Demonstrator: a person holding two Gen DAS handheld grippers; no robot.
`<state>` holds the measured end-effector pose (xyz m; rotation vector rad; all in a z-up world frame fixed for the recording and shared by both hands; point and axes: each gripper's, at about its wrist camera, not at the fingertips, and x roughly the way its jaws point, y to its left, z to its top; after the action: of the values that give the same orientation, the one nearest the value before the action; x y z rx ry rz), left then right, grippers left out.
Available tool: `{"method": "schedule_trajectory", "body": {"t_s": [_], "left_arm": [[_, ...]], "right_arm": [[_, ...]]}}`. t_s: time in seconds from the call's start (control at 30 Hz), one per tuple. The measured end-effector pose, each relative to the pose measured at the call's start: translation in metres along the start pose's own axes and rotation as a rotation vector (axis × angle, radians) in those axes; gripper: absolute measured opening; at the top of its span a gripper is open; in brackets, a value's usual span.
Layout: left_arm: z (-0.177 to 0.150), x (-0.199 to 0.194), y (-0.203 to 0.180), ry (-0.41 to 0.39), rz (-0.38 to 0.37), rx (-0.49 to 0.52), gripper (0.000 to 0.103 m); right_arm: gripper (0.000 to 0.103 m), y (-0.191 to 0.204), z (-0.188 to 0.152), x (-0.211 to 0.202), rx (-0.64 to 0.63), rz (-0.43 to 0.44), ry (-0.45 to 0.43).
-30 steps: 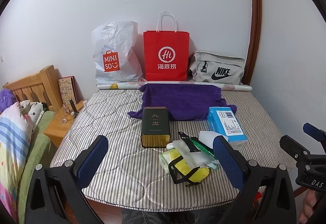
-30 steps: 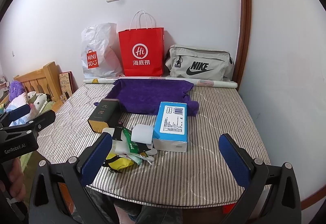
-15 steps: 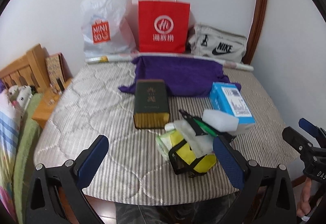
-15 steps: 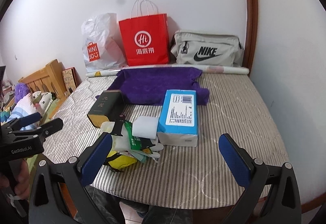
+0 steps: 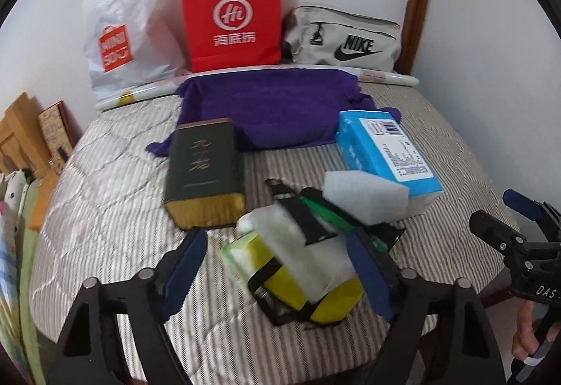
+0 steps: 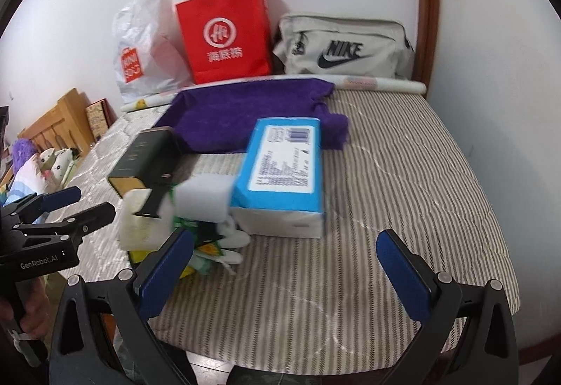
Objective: Organize soft objects
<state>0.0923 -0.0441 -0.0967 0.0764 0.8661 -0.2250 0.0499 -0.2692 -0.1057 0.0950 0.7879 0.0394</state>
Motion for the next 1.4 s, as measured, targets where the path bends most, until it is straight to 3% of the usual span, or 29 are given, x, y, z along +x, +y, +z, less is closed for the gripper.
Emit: {"method": "schedule_trajectory", "body": {"t_s": [0.1,0.17,0.37,0.53,0.8,0.87,1.07,1.4], "left_arm": [[0.008,0.015,-0.006,0.017,-0.005,0.007,0.077],[0.011,0.028,-0.010,0.038,0.007,0.007,0.068],[0.008,0.058,-0.012,0.115,0.038,0.005,0.059],[-0.001,0.064,-0.006,0.149,0.045,-0.001,0.058],[0.002,0.073,-0.015,0.153,0.077,0.031,0.060],[0.002,0.074,-0.017,0.139,0.084,0.040,0.056],[0.002,0.058,-0.012,0.091,0.029,0.043,0.030],[-0.005,0.041,0.005,0.064,-0.046,0.013,0.019]], "right_arm": [[0.103,-0.012,0.000,0.005,0.017,-0.011,-0.004],[0.103,-0.020,0.001,0.009,0.021,-0.020,-0.009],[0.103,-0.033,0.006,0.021,0.008,-0.045,-0.024],[0.103,-0.037,0.007,0.028,0.011,-0.020,-0.029],[0.103,-0.038,0.003,0.038,0.023,0.006,-0.013],[0.103,-0.037,0.001,0.037,0.020,0.005,-0.014],[0.103,-0.033,0.001,0.038,0.012,0.005,-0.010],[0.103,-0.017,-0.001,0.034,-0.018,0.010,-0.006]]}}
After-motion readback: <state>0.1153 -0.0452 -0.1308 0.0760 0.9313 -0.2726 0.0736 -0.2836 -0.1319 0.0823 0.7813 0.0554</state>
